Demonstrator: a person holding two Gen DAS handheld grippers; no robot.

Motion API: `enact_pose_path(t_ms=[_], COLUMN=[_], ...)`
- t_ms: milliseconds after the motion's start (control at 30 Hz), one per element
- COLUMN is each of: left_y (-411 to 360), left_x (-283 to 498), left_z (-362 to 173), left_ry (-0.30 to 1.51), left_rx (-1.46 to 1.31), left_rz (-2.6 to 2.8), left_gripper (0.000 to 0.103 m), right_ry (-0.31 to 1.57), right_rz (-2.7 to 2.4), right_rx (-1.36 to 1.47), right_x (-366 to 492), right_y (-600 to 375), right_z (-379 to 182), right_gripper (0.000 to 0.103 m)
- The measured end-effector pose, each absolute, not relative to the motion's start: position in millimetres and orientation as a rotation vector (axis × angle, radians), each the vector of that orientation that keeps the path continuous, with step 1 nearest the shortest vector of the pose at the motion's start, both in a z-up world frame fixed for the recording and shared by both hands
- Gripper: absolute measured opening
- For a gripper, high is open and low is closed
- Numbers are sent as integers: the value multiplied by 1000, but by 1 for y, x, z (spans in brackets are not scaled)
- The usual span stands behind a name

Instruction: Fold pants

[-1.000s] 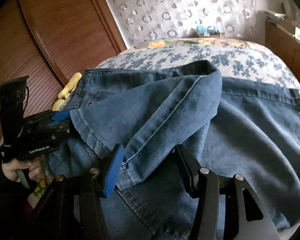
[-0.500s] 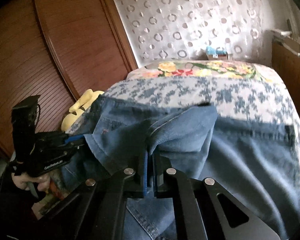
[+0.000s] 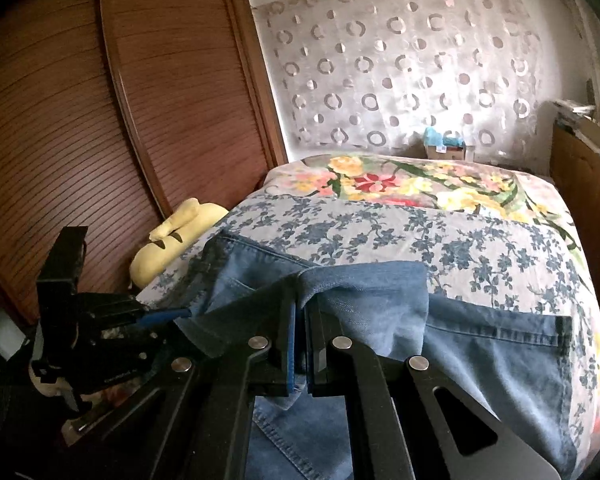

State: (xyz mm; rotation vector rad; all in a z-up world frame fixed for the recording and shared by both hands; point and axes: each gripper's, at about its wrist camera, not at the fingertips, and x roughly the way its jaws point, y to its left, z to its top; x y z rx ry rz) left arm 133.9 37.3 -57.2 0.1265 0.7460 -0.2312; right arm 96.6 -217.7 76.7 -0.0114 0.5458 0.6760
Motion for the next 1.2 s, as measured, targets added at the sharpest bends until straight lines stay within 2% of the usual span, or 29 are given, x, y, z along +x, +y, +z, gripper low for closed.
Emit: enact_pose_path(t_ms=[33, 133, 400, 467, 533, 933, 1200], left_y=[38, 40, 30, 31, 32, 69, 109], left_x=[132, 126, 140, 135, 131, 70, 70], left_z=[-57, -54, -65, -62, -59, -17, -38], left_ry=[741, 714, 703, 684, 688, 632, 702], left_rx=[129, 117, 117, 106, 94, 54, 8], left_rz=[-229, -238, -294, -314, -331, -274, -155], left_gripper=[28, 34, 34, 13, 7, 6, 7], right_ry=[540, 533, 527, 527, 523, 502, 595], right_rz=[674, 673, 677, 680, 692, 802, 830], right_rx=[-13, 1, 24, 30, 35, 4, -120], right_x=[96, 97, 102, 103, 105, 133, 186], right_y=[-219, -224, -232, -231, -230, -171, -73], right_z=[77, 80, 77, 76, 77, 98, 87], right_gripper=[3, 3, 3, 3, 3, 3, 3])
